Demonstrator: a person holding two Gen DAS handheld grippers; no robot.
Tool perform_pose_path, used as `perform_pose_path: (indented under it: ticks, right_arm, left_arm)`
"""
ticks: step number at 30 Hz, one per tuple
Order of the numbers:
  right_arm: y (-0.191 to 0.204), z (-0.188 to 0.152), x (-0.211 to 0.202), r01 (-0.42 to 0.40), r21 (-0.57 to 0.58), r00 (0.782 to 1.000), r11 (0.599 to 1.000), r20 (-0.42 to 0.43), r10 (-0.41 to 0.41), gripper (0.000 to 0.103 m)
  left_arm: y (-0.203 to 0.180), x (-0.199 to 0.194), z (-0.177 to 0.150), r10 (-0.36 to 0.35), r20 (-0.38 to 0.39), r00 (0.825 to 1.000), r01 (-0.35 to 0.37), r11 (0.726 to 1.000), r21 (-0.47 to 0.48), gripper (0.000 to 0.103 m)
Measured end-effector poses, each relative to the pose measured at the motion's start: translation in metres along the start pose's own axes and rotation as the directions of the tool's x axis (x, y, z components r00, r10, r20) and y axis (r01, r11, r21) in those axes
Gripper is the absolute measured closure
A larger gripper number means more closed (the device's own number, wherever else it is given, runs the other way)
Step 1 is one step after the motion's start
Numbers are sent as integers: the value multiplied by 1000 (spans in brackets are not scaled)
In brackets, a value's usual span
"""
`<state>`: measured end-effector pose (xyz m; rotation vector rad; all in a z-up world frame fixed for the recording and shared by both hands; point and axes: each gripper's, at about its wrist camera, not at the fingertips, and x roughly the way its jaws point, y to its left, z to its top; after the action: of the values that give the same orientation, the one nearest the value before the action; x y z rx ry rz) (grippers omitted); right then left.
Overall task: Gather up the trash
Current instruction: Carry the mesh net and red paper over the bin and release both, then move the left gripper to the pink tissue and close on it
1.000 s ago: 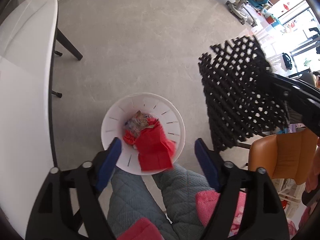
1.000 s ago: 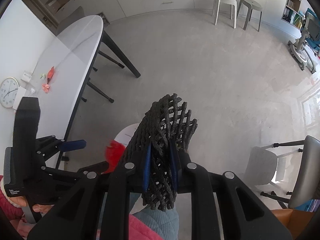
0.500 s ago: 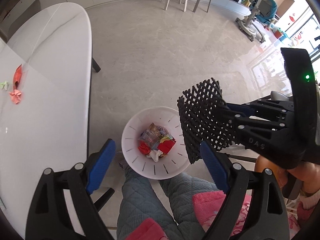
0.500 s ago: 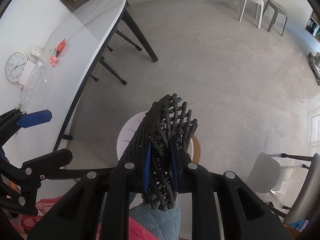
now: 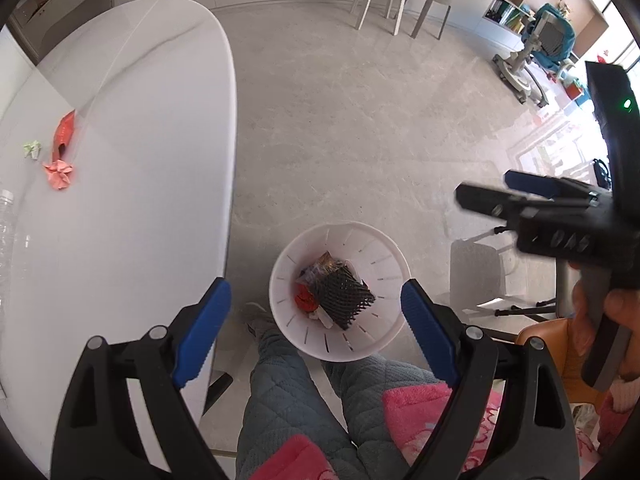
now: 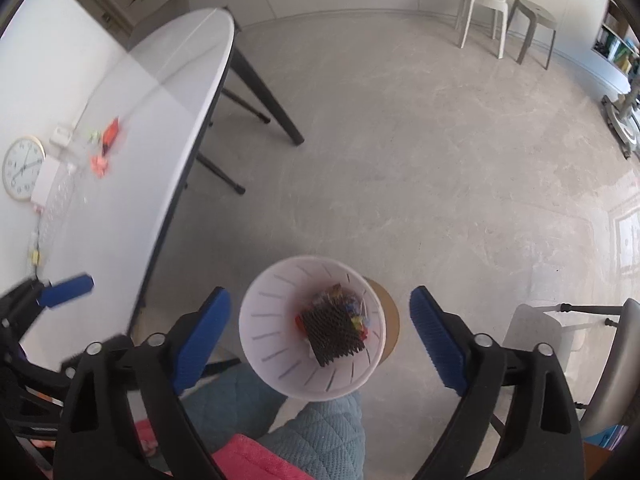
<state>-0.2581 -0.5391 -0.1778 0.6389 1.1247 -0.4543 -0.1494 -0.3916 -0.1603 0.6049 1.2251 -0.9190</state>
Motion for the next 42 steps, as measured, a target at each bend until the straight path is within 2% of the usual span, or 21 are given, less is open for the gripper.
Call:
perform_pose_path:
  ticks: [3, 4, 5, 10, 13, 18, 23, 27, 34, 39, 42]
  right_arm:
    - [4, 23, -17, -5, 45, 999, 999, 48, 3, 3]
    - [8, 30, -20, -11, 43, 998, 999, 59, 8, 3]
    - [13, 37, -22, -16, 37, 997, 999, 73, 14, 3]
    - [56, 74, -23, 2, -57, 993, 998, 117, 4, 3]
    - [88, 94, -12, -17, -96, 993, 995, 112, 28, 3]
    - [151, 128, 12, -45, -164, 994, 985, 95, 62, 3]
    - [207, 157, 36, -65, -215, 994, 974, 74, 82, 3]
    - [240, 175, 57, -55, -249, 996, 967, 61, 72, 3]
    - [270, 192, 84, -61, -240, 997, 969, 25, 69, 3]
    - [274, 192, 90, -61, -236, 998, 970, 13, 66, 3]
    - [273, 192, 91, -61, -233, 998, 971, 8, 65, 3]
  left_arm:
    - [20, -9, 4, -8, 20, 1000, 9, 999, -48, 20]
    - [28, -12, 6, 0, 31, 1000, 2, 998, -65, 17]
    - [36, -16, 8, 13, 44, 999, -10, 997, -79, 13]
    - [92, -27, 18, 81, 83, 993, -67, 985, -162, 12]
    - [137, -27, 23, 121, 85, 989, -97, 966, -238, 12]
    - [220, -16, 36, 173, 80, 982, -132, 920, -369, 12]
    - [284, 6, 52, 186, 78, 979, -132, 884, -448, 12]
    - [311, 24, 63, 177, 62, 982, -128, 876, -464, 12]
    - [322, 45, 74, 167, 40, 985, -130, 878, -460, 12]
    - [322, 52, 79, 161, 37, 986, -128, 886, -445, 24]
    - [324, 58, 80, 142, 27, 989, -115, 884, -453, 40]
